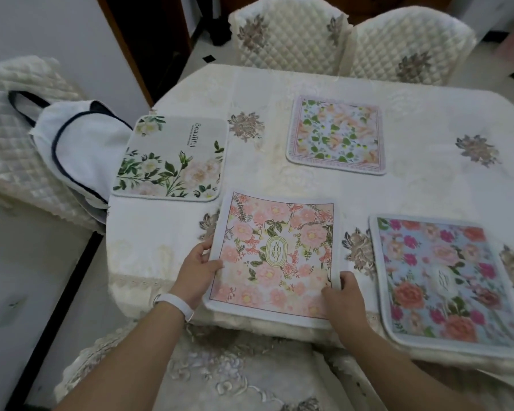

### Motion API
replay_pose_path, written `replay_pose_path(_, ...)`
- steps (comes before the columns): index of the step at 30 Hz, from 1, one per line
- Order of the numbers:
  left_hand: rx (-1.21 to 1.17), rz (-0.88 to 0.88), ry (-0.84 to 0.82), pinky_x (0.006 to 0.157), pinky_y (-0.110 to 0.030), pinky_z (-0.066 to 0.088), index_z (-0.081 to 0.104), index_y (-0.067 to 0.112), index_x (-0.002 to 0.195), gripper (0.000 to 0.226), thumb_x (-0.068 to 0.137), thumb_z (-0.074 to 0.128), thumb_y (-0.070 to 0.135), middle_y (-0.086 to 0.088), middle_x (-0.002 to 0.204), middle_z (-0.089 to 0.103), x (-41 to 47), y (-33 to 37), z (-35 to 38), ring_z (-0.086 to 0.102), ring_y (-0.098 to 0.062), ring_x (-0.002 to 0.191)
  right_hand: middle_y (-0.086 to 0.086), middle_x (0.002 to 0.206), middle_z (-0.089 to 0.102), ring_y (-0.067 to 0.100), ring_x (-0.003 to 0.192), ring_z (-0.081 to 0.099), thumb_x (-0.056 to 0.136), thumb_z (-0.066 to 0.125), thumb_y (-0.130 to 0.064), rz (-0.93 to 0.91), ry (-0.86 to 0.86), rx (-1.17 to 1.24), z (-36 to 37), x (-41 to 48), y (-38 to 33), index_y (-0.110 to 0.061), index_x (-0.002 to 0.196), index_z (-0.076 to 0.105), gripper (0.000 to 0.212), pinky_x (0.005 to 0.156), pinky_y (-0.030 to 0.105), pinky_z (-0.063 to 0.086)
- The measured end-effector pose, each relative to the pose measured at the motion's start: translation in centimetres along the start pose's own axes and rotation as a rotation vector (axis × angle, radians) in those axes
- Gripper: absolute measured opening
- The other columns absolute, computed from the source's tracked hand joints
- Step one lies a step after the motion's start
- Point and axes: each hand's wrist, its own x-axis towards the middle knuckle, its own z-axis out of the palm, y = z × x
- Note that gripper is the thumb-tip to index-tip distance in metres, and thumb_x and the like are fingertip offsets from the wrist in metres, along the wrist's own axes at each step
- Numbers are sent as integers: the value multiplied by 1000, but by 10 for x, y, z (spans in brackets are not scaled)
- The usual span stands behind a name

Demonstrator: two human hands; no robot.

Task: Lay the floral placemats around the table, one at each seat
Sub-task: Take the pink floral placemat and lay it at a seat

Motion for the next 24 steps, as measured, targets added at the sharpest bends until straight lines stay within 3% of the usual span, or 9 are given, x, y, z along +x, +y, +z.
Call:
replay_pose_path(5, -109, -69, 64, 65, -34, 58, 62, 17, 111, 26, 90, 61, 3, -8, 105, 73, -8, -15, 2, 73, -23, 85, 7, 87, 61, 21, 68, 56, 87, 51, -7, -1, 37, 75, 1, 3, -3, -29, 90, 49, 22, 57, 37, 48)
replay_pose_path(9, -248, -94, 49, 66, -37, 60, 58, 8, 116, 29, 89, 62, 0, -18, 98, 72, -27, -27, 21, 72, -30, 78, 5, 87, 60, 19, 69, 55, 86, 51, -5, 50, 119, 206, 12, 0, -9, -28, 88, 49, 24, 55, 31, 45)
replay_pose_path(14, -219, -17, -48, 85, -44, 57, 35, 32, 136, 68, 85, 69, 4, -8, 115, 71, -55, -30, 64, 68, -23, 104, -1, 86, 61, 16, 74, 60, 85, 55, -11, 26, 52, 257, 42, -27, -17, -28, 88, 49, 19, 55, 29, 44)
replay_pose_path(19, -67, 90, 42, 85, -42, 58, 34, 37, 135, 68, 80, 68, 13, -4, 119, 65, -80, -34, 85, 67, -18, 103, -7, 79, 60, -3, 65, 58, 86, 63, -16, -93, -6, 188, 57, -51, -16, -28, 84, 47, 20, 47, 13, 40)
replay_pose_path(21, -71, 110, 62, 82, -39, 59, 37, 34, 132, 65, 81, 68, 7, -3, 117, 65, -83, -34, 82, 68, -16, 100, -6, 78, 60, -6, 65, 58, 86, 66, -19, -151, -53, 154, 55, -54, -11, -28, 84, 48, 21, 51, 10, 44)
replay_pose_path(22, -74, 111, 65, 82, -39, 59, 39, 32, 131, 64, 82, 67, 3, -3, 116, 66, -83, -34, 79, 69, -15, 99, -4, 80, 61, -3, 68, 60, 86, 68, -21, -157, -87, 151, 53, -55, -9, -28, 85, 49, 21, 55, 13, 49)
replay_pose_path(24, -65, 111, 44, 83, -38, 59, 42, 32, 130, 64, 82, 67, -2, 1, 116, 68, -81, -33, 72, 68, -15, 102, -2, 88, 66, 8, 79, 67, 86, 72, -22, -108, -155, 195, 48, -55, -5, -30, 91, 52, 22, 70, 34, 60)
